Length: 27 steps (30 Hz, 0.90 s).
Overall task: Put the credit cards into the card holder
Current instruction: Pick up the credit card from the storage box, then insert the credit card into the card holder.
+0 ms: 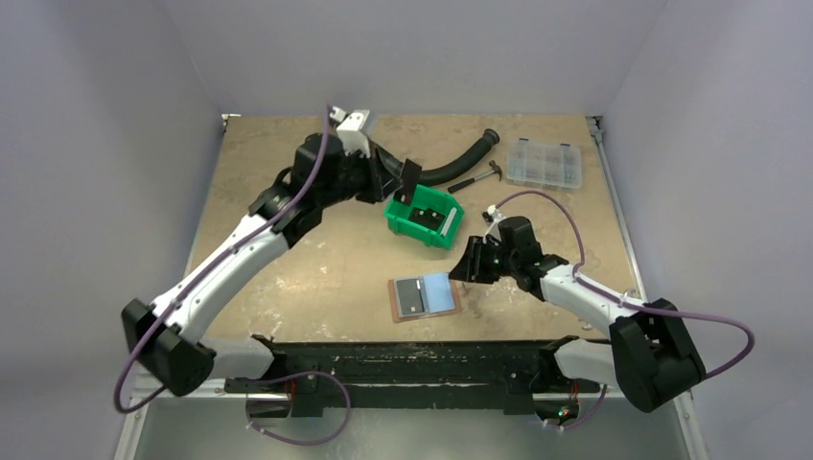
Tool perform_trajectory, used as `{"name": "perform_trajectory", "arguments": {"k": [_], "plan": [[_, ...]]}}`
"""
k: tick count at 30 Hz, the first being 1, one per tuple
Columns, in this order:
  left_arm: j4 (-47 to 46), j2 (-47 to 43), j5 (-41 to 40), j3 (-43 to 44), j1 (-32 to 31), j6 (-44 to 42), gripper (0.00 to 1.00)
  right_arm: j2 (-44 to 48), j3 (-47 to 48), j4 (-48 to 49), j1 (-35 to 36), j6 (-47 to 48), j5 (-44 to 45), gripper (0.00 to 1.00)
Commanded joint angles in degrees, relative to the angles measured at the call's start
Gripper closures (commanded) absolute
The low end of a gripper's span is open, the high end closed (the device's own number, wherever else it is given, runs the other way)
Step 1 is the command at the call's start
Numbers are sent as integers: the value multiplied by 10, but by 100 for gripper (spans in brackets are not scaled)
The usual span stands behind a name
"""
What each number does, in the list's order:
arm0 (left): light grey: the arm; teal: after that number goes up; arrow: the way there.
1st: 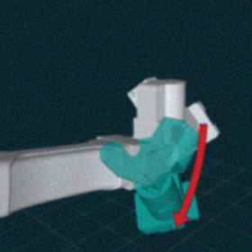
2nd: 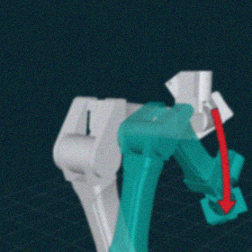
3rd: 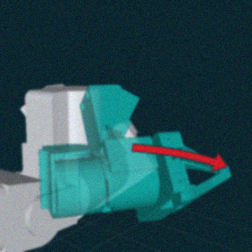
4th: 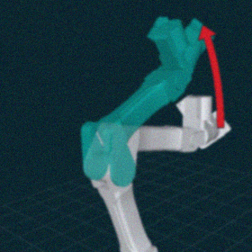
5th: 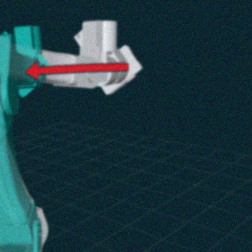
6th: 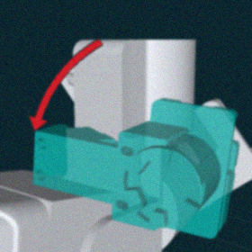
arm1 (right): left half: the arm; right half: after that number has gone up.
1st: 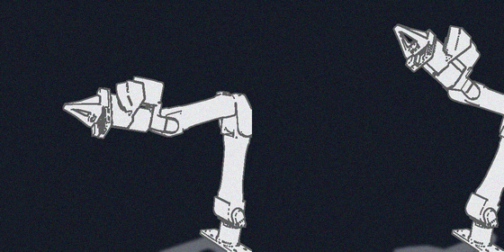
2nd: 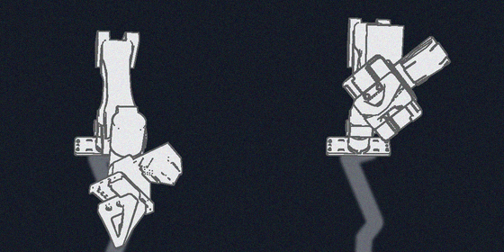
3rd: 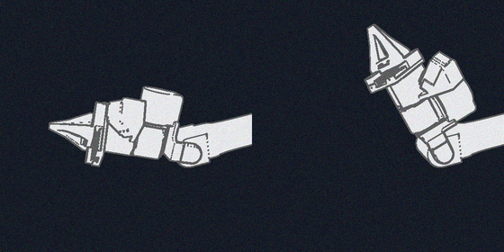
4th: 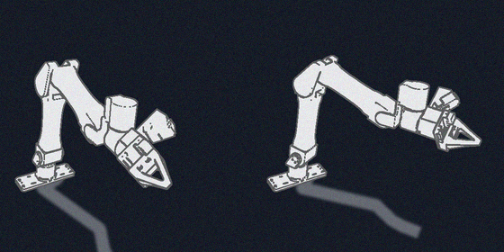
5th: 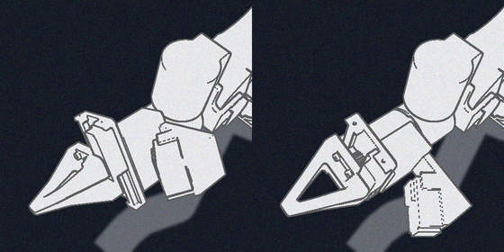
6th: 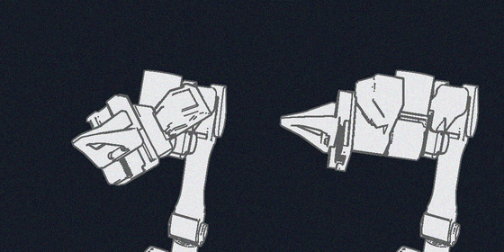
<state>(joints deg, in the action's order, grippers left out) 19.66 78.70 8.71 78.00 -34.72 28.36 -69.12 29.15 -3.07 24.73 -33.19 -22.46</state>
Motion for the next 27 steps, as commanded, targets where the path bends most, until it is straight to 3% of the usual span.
{"name": "perform_trajectory", "arguments": {"k": [1, 5, 13, 17, 27], "plan": [[4, -83, 57, -139, 2, 65, 100, -13, 12, 40, 12, 14, -37, 60], [-76, -151, 120, -284, -10, 148, 100, -36, 15, 66, 44, 13, -41, 69], [-257, -172, 74, -485, -112, 307, 100, -83, -2, 92, 54, -24, -3, 97], [-286, -159, 58, -526, -112, 340, 100, -92, -26, 95, 54, -36, 39, 100], [-370, -84, 50, -561, -112, 360, 100, -113, -53, 114, 54, -54, 50, 100]]}}
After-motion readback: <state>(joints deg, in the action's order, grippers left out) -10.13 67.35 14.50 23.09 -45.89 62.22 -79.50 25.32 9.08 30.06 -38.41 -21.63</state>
